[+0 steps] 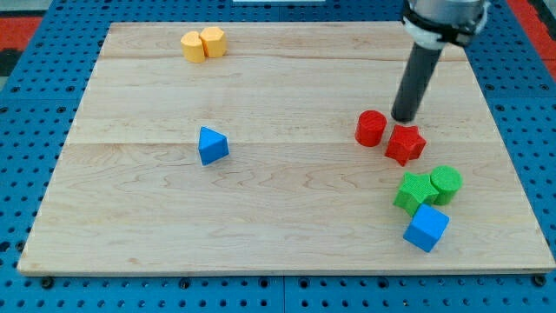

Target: Move red circle closer to the red star

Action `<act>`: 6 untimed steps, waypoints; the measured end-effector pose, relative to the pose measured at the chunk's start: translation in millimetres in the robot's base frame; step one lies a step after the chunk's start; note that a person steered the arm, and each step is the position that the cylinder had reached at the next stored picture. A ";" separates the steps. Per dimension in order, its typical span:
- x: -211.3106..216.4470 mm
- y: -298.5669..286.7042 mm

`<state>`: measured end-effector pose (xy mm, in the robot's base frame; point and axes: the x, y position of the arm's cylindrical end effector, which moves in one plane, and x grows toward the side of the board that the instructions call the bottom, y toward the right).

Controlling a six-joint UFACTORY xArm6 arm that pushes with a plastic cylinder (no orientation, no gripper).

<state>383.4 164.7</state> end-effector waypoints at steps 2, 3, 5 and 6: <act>32.7 -47.9; 55.3 -42.8; 53.4 -92.8; 99.0 -109.9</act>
